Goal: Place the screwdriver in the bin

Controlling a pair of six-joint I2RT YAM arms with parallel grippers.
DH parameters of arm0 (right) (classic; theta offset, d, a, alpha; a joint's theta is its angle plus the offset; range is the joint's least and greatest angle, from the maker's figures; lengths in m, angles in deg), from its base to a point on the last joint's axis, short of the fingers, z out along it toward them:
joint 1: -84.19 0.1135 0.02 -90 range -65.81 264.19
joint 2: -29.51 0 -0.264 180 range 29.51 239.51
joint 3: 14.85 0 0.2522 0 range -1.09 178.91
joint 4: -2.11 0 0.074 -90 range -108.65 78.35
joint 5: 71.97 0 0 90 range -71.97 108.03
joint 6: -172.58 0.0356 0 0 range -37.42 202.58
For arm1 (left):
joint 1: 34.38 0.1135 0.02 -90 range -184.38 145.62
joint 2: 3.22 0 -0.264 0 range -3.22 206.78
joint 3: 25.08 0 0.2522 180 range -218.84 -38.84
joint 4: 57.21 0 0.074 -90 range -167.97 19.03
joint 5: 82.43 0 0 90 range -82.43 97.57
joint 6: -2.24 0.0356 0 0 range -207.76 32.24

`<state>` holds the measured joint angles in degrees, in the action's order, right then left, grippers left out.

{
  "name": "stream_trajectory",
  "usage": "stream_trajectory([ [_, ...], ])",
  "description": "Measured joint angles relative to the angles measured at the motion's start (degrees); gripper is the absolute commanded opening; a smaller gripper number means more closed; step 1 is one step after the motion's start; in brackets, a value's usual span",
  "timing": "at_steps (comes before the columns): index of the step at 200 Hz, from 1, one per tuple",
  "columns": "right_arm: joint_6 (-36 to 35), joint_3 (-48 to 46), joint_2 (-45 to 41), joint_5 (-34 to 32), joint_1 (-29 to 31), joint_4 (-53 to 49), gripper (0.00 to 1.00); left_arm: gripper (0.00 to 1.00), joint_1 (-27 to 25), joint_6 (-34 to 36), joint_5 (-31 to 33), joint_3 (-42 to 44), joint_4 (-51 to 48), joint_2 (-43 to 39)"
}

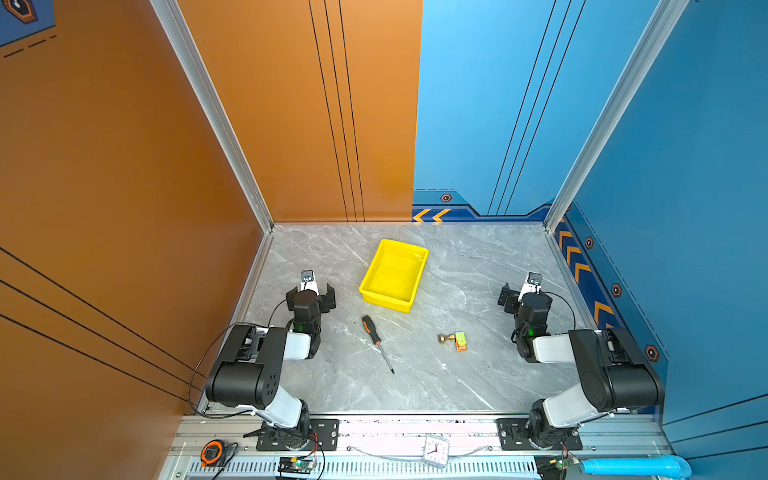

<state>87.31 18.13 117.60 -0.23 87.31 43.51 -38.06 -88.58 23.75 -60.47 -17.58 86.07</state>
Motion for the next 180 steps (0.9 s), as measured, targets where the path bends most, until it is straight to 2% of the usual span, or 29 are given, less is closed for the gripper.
stream_trajectory([
  [158, -0.02, 0.0, 0.0, -0.07, 0.33, 0.0, 1.0, 0.98, 0.0, 0.0, -0.02, 0.0, 0.0, 0.0],
  [180, -0.11, 0.0, 0.0, -1.66, 1.6, -0.07, 1.0, 0.98, 0.0, 0.0, 0.0, 0.0, 0.0, 0.0],
])
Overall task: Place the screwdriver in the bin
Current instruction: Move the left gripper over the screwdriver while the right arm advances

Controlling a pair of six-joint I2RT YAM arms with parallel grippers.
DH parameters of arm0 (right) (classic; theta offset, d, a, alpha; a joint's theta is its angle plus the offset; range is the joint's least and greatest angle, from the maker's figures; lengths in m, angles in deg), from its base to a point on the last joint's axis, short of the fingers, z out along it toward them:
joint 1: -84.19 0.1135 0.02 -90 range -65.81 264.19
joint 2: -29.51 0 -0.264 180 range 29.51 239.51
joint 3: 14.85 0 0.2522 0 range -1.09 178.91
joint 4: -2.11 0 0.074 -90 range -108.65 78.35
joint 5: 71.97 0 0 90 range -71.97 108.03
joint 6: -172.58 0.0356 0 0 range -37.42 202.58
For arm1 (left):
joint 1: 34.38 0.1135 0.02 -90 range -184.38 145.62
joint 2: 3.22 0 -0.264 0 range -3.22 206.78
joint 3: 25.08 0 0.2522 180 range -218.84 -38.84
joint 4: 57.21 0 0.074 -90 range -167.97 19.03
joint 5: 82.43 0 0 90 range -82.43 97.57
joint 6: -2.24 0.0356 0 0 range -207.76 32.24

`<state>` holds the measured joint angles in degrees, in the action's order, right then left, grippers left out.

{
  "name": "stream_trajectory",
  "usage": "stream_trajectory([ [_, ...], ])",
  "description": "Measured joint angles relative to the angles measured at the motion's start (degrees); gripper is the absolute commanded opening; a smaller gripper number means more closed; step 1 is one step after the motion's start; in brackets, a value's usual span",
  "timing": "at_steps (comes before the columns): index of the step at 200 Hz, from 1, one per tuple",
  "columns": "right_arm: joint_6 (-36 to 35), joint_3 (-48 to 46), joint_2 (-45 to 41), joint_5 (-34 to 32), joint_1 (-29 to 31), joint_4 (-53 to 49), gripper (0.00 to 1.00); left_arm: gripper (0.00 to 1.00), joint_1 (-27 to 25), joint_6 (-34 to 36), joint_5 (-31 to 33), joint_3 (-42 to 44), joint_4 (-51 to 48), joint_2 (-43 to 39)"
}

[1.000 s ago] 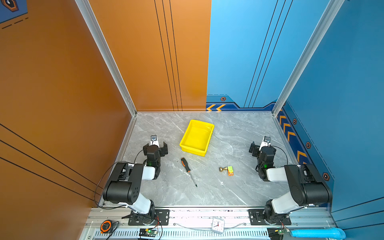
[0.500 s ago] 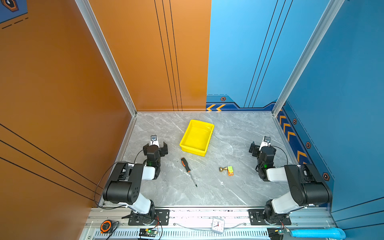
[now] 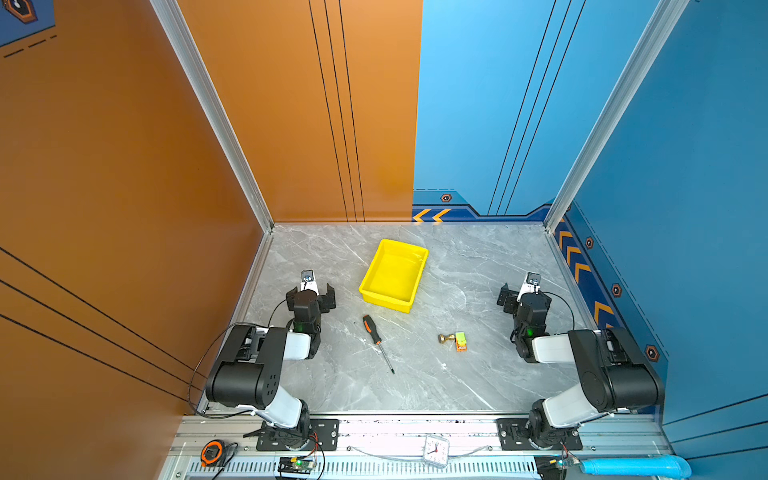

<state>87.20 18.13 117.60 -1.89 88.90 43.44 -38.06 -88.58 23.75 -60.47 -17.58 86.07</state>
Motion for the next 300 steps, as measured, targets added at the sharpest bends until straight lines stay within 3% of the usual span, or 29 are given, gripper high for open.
stream_trajectory([
  [44, -0.81, -0.44, -0.96, -1.01, 1.44, -0.07, 1.0, 0.98, 0.0, -0.02, 0.07, -0.02, -2.19, -1.84],
  [112, -0.76, -0.33, -14.93, -4.04, 2.43, -9.05, 1.0, 0.98, -0.02, -1.88, 0.59, -1.07, -16.41, -14.27],
  [147, 1.88, 2.95, -24.04, -5.49, 5.51, -21.42, 1.0, 0.98, -0.85, -5.79, 0.48, -6.12, -31.91, -21.75],
  [212, 14.91, 18.01, -34.01, -8.68, 11.58, -53.09, 1.0, 0.98, -7.15, -17.29, -1.33, -16.59, -60.37, -30.8],
  [253, 23.23, 25.4, -34.29, -6.82, 14.19, -71.65, 1.0, 0.98, -10.38, -25.38, -6.36, -23.58, -76.37, -28.39],
  [300, 25.46, 26.53, -32.63, 2.19, 17.51, -81.81, 1.0, 0.98, -21.97, -32.52, -7.06, -26.91, -86.6, -24.35],
])
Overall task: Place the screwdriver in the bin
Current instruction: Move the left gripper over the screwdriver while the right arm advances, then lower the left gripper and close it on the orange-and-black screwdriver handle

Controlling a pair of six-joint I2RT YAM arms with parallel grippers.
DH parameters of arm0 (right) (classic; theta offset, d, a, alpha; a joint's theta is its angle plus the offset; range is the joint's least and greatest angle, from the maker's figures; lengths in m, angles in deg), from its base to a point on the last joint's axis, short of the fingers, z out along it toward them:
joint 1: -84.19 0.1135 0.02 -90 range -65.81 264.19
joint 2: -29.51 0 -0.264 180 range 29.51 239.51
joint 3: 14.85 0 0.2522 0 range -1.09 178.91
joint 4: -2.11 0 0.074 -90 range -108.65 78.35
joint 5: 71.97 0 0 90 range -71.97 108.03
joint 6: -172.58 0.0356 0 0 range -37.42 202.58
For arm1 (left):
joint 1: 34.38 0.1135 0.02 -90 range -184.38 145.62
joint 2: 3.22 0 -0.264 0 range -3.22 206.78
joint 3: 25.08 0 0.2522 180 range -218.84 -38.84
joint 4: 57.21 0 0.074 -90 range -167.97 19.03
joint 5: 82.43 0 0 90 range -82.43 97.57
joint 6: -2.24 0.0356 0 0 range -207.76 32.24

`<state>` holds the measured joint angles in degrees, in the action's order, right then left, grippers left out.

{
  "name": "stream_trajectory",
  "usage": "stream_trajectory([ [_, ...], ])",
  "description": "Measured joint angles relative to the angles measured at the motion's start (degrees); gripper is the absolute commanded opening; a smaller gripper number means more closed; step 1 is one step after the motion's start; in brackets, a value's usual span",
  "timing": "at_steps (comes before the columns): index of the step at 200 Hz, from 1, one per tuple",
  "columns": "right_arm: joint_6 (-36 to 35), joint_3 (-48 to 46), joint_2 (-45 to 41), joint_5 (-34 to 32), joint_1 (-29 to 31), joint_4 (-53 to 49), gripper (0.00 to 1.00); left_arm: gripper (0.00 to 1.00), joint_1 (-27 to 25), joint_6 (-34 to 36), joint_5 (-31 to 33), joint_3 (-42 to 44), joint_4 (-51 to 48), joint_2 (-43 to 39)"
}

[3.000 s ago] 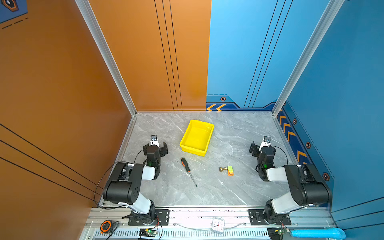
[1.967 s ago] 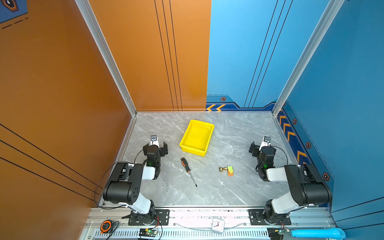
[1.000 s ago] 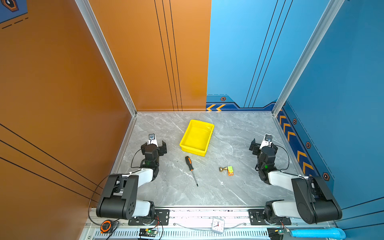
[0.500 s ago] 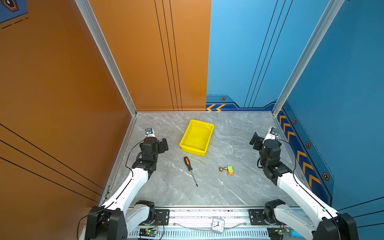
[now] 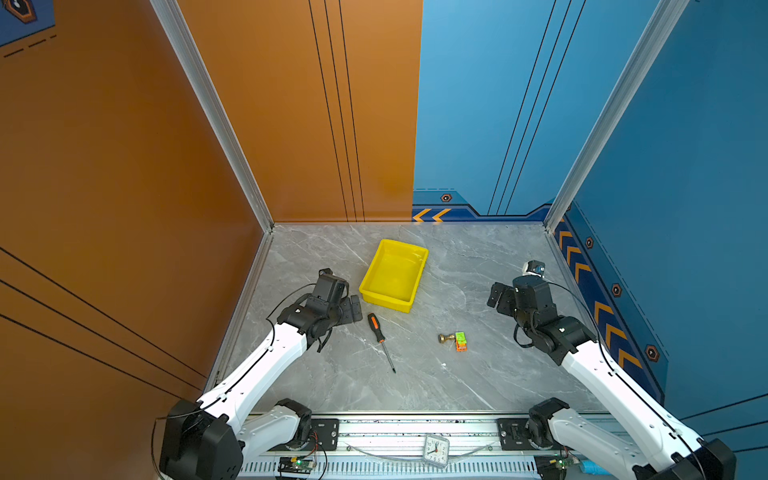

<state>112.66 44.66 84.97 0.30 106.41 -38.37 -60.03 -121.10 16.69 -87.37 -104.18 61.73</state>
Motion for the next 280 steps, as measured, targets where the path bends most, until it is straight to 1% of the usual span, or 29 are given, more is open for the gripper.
stream_trajectory([
  [17, -0.28, 0.59, 1.38, 3.17, 1.7, -1.36, 1.0, 0.98, -3.74, -3.17, 0.15, -1.14, -1.79, 1.29],
  [43, -2.23, 0.66, 3.04, 6.62, 4.96, -1.75, 1.0, 0.99, -7.91, -8.17, 0.72, -1.66, -3.04, 4.28],
  [71, -4.98, 0.92, 4.57, 8.59, 7.65, -2.08, 1.0, 1.0, -10.99, -12.26, 1.29, -2.34, -3.98, 9.35],
  [83, -6.47, 0.96, 4.85, 8.83, 8.79, -2.05, 1.0, 0.99, -11.8, -13.66, 1.57, -2.99, -4.02, 12.02],
  [108, -10.01, 0.96, 5.05, 10.21, 10.88, -1.95, 1.0, 0.97, -12.57, -15.45, 2.19, -4.28, -3.23, 16.72],
  [121, -11.61, 0.96, 4.85, 11.39, 11.58, -1.16, 1.0, 0.94, -12.74, -16.2, 2.45, -5.46, -2.78, 19.04],
  [140, -13.35, 0.79, 3.91, 13.0, 11.98, 0.31, 1.0, 0.89, -12.81, -17.14, 2.73, -7.58, -1.99, 22.18],
  [156, -14.32, 0.61, 3.08, 13.88, 11.98, 1.55, 1.0, 0.87, -13.18, -17.77, 3.06, -9.16, -1.2, 24.79],
  [159, -14.45, 0.59, 3.02, 14.1, 11.98, 1.75, 1.0, 0.83, -13.31, -17.77, 3.1, -9.53, -1.25, 25.22],
  [182, -14.91, 0.31, 2.97, 14.6, 11.98, 2.67, 1.0, 0.74, -14.08, -18.91, 3.61, -11.96, -0.5, 28.63],
  [196, -14.91, 0.26, 3.02, 14.6, 11.98, 2.78, 1.0, 0.7, -14.27, -19.19, 3.87, -12.44, -0.2, 29.73],
  [243, -14.88, 0.26, 3.02, 14.56, 11.98, 3.37, 1.0, 0.61, -14.45, -20.15, 4.33, -12.46, -0.2, 31.06],
  [280, -14.86, 0.26, 3.02, 14.53, 12.0, 3.39, 1.0, 0.58, -14.45, -20.55, 4.37, -12.28, -0.13, 31.65],
])
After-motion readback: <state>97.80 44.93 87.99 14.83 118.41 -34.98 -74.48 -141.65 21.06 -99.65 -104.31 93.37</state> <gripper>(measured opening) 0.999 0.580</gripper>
